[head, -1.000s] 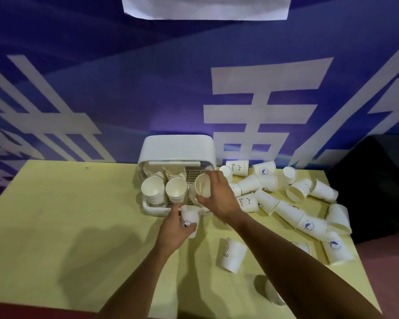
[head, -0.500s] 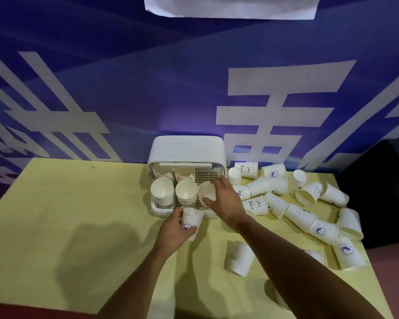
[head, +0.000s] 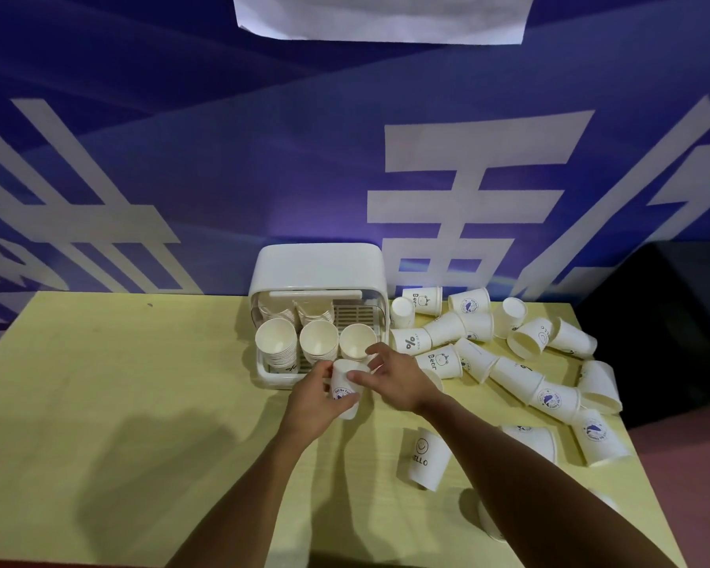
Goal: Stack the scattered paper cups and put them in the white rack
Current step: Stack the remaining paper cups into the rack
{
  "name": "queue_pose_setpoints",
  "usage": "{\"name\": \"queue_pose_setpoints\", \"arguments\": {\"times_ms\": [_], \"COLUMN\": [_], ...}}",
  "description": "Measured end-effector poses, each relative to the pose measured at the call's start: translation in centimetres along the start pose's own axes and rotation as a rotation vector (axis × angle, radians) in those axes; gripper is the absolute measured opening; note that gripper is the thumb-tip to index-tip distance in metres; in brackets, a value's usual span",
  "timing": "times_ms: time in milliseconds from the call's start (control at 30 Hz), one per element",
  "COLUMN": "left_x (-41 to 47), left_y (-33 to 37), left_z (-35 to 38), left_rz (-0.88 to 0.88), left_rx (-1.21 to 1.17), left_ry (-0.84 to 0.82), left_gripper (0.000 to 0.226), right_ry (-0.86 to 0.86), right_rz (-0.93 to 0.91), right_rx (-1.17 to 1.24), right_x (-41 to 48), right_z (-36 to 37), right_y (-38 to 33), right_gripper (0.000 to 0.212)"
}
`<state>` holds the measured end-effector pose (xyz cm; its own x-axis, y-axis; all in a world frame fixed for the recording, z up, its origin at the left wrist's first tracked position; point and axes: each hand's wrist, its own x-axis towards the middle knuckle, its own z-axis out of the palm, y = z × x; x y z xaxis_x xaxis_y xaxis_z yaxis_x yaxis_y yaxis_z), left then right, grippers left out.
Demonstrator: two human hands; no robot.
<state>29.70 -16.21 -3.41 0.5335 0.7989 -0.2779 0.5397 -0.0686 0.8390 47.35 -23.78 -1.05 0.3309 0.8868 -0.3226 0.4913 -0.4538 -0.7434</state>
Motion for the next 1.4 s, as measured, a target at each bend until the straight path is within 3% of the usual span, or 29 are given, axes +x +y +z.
{"name": "queue_pose_setpoints", "arguments": {"times_ms": [300, 467, 533, 667, 867, 1100, 1400], "left_x": [0.0, 0.0, 0.1, 0.2, 0.1, 0.1, 0.6], "left_y": [1.6, 0.7, 0.0, -0.4, -0.7, -2.4, -1.8], "left_z": [0.3, -0.4, -0.5, -0.6, -1.2, -1.9, 0.6], "left_rz": [0.080, 0.085, 0.062, 0.026, 0.029, -0.038, -0.026], "left_rx": [0.033, 0.061, 0.086, 0.122, 0.160, 0.182, 0.203], "left_ry": [0.000, -0.034, -0.025, -0.029, -0.058, -0.045, -0.111], "left_gripper": [0.062, 0.067, 0.065, 0.072, 0.065, 0.054, 0.052], "right_ry": [0.023, 0.274, 0.328, 0.334, 0.365, 0.314, 0.299], "right_rz": [0.006, -0.071, -0.080, -0.128, -0.182, -0.201, -0.066], "right_rx": [0.099, 0.197, 0.187, 0.094, -0.086, -0.154, -0.204], "right_x": [-0.2, 0.2, 0.8, 1.8, 2.9, 2.9, 0.4], "right_z": [-0.1, -0.9, -1.5, -1.6, 0.1, 0.6, -1.3], "right_y": [-1.0, -2.6, -3.3, -3.5, -3.3, -2.4, 1.3], "right_gripper": [0.076, 0.065, 0.074, 0.077, 0.074, 0.100, 0.085]}}
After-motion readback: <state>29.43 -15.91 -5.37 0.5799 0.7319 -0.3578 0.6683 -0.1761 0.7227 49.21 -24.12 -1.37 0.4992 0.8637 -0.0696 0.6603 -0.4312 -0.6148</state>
